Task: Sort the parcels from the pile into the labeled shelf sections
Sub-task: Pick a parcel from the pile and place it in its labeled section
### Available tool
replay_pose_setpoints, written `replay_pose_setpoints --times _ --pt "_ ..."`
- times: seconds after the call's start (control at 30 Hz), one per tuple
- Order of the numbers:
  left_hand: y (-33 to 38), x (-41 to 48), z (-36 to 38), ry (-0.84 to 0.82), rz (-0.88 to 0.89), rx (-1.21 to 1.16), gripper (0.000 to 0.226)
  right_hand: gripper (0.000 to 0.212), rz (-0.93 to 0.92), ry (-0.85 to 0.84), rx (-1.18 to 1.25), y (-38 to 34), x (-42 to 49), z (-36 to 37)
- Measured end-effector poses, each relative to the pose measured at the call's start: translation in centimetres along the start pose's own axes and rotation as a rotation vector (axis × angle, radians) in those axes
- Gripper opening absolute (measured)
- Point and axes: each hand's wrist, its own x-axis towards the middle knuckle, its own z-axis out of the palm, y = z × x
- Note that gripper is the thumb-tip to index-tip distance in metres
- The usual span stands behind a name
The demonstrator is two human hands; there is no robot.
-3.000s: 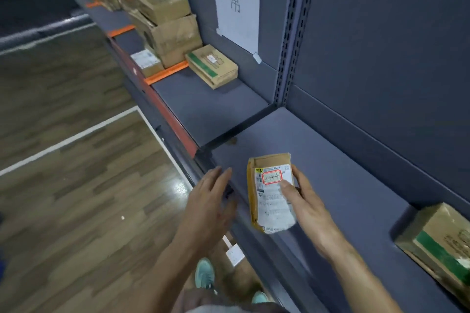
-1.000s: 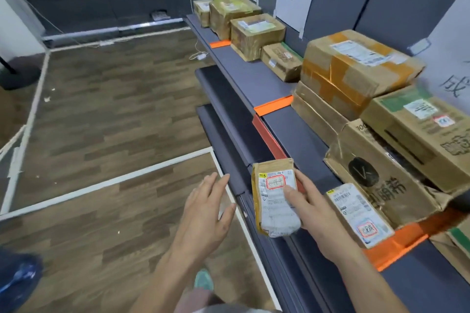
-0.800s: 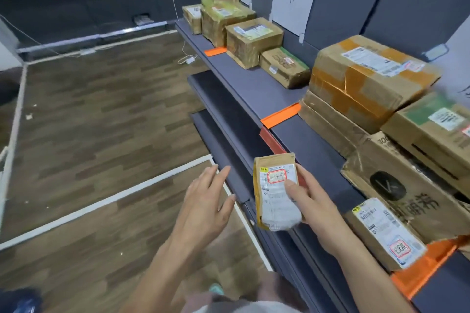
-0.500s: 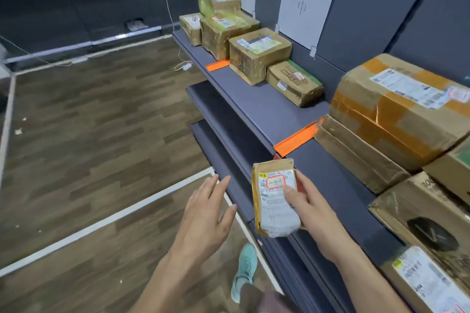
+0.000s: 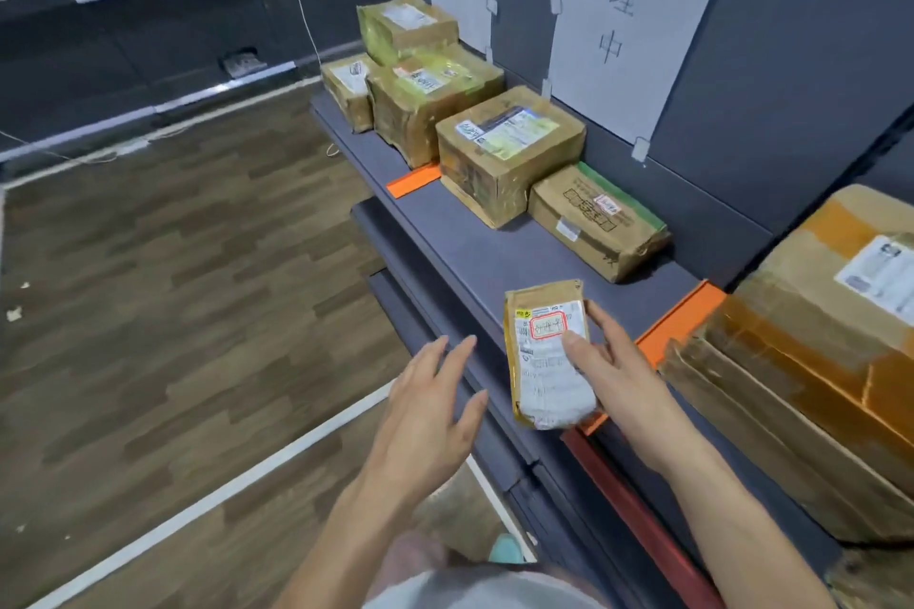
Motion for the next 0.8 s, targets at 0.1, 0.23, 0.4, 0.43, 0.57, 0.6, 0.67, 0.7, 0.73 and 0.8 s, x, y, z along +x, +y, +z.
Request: replay_pose_setpoints --times 0.1,0.23,0.4,0.43,0.57,0.6,0.67,0.7,0.73,0.8 --pt "0.0 4.0 -0.1 -0.073 0.057 0.0 0.063 0.037 0.021 0.098 0.03 0.0 2.0 -0.5" --pt "-0.3 9.7 -0.5 -0.181 0.16 0.03 0.061 0.044 0.061 0.221 0.098 0.4 3.9 0.0" --pt "-1.6 16.6 -1.9 -0.365 0.336 0.089 0.062 0.05 0.125 0.481 0.178 -0.5 5.7 1.9" --pt "-1.8 18.0 -2.2 -0.401 0.381 0.108 0.062 0.047 0.13 0.536 0.194 -0.5 5.9 2.4" --pt "-1.4 23.0 -3.1 -0.524 0.544 0.169 0.063 0.038 0.153 0.727 0.26 -0.4 6.3 4.3" --pt "-1.1 23.9 -3.1 -0.548 0.575 0.172 0.063 0.041 0.165 0.771 0.262 -0.2 6.4 4.7" --pt "-0.6 25.0 -2.8 -0.598 0.632 0.159 0.063 0.044 0.196 0.849 0.257 0.1 6.7 5.3" --pt "-0.3 25.3 -2.5 -0.625 0.658 0.148 0.063 0.044 0.212 0.884 0.254 0.1 6.8 5.4" --pt "-0.1 25.4 -2.3 -0.653 0.68 0.136 0.064 0.045 0.227 0.915 0.248 0.1 6.9 5.5" --pt "0.4 25.3 -1.5 -0.706 0.706 0.11 0.068 0.048 0.259 0.966 0.224 0.0 7.1 5.6"
